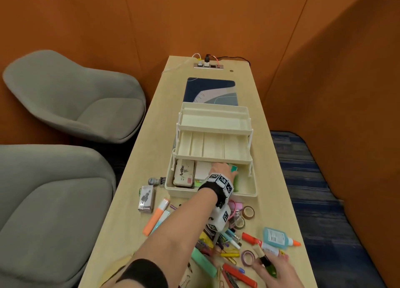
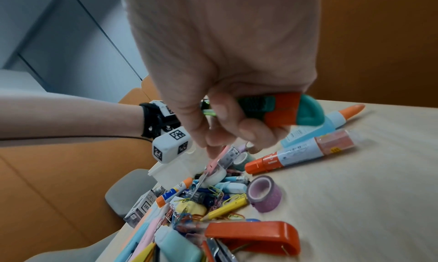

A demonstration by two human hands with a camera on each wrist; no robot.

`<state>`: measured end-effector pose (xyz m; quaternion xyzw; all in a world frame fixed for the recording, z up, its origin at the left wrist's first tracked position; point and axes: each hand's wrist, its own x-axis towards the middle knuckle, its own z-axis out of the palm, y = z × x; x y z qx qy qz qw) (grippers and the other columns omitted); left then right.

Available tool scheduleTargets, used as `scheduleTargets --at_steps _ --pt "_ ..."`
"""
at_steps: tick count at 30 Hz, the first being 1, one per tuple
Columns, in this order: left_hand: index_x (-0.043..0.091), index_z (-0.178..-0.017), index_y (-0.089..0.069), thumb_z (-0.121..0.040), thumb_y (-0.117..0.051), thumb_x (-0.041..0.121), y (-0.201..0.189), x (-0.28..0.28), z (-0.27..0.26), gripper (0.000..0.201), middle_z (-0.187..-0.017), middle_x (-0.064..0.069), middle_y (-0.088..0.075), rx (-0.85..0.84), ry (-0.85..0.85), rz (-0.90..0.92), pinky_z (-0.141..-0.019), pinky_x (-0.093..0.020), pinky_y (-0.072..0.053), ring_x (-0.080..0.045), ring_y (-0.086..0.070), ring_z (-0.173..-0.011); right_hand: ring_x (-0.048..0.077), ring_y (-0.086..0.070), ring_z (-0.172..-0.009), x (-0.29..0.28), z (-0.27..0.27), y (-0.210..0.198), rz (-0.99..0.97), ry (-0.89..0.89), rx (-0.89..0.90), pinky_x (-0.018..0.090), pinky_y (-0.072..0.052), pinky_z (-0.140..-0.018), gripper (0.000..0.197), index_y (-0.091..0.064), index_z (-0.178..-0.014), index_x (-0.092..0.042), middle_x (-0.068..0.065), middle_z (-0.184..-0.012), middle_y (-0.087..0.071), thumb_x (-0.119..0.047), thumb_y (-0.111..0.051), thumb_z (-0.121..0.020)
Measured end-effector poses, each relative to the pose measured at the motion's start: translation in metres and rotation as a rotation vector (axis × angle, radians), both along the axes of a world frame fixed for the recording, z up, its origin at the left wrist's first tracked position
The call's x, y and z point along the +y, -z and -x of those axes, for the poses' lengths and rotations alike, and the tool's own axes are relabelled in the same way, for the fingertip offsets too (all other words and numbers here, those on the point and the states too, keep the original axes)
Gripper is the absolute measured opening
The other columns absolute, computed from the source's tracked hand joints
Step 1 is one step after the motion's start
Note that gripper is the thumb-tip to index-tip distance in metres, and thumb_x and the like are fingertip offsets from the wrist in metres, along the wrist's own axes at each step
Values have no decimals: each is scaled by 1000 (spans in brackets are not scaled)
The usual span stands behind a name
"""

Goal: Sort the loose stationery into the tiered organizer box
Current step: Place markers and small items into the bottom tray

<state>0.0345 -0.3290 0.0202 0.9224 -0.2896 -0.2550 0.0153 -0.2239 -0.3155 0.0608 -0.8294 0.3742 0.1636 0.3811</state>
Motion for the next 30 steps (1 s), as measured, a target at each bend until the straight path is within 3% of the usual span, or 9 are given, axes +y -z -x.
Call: scheduleTargets --at_steps 2,4,8,10,12,16,21,25,30 --pt "3 -120 -54 -96 -50 36 -3 5 -1 41 -113 -12 -57 -5 -10 -33 -79 -30 -46 -25 -57 -104 4 -46 -109 -4 3 6 11 1 22 8 -30 -94 42 -47 -132 -28 -6 -124 -55 -39 -54 -92" --pt "9 -133 -43 -95 -53 31 -7 13 4 45 -128 -14 -47 -30 10 -115 -93 -37 -44 -27 -47 -116 8 -47 -111 -8 7 12 10 17 43 13 -34 -98 40 -50 -128 -31 -6 -113 -55 -41 -57 -90" --pt "27 -142 -36 -98 -36 44 -7 31 13 47 -152 -18 -18 15 271 -103 -111 -62 -17 -41 -18 -139 7 -50 -108 -15 11 19 -24 17 96 15 -35 -96 34 -55 -120 -33 -1 -120 -54 -43 -59 -87" --pt "40 -142 -37 -97 -23 57 -2 33 12 50 -159 -9 3 103 375 -34 -111 -66 -1 -40 2 -144 7 -50 -107 -15 12 19 -35 10 101 14 -33 -95 36 -55 -121 -30 -2 -118 -53 -42 -60 -87" --pt "43 -142 -36 -92 -13 68 5 29 11 61 -160 -3 11 139 363 -41 -112 -64 1 -38 8 -145 7 -50 -108 -14 12 19 -34 3 102 15 -35 -96 38 -55 -124 -27 -4 -115 -54 -40 -60 -88" --pt "39 -146 -31 -89 -6 73 8 22 18 70 -160 -7 7 109 297 -103 -113 -58 -5 -42 -1 -144 9 -50 -113 -14 9 17 -39 9 117 16 -36 -97 41 -53 -128 -24 -6 -116 -55 -39 -58 -90" --pt "36 -142 -39 -85 4 74 10 17 24 81 -159 -14 -5 -46 318 -121 -109 -53 -16 -38 -21 -139 7 -47 -107 -17 9 17 -41 16 131 14 -35 -93 45 -46 -134 -25 -7 -115 -52 -38 -54 -92" --pt "30 -148 -29 -79 10 79 2 12 29 94 -159 -15 -2 -29 277 -120 -114 -56 -4 -36 -13 -144 7 -51 -98 -17 12 19 -48 1 118 18 -45 -89 34 -52 -123 -30 -6 -113 -54 -39 -56 -91" --pt "28 -152 -11 -83 6 76 -3 15 22 86 -159 -14 0 106 283 -107 -112 -56 13 -28 -1 -147 7 -55 -87 -14 18 19 -75 0 29 16 -47 -74 16 -54 -107 -31 -10 -97 -55 -33 -56 -92"
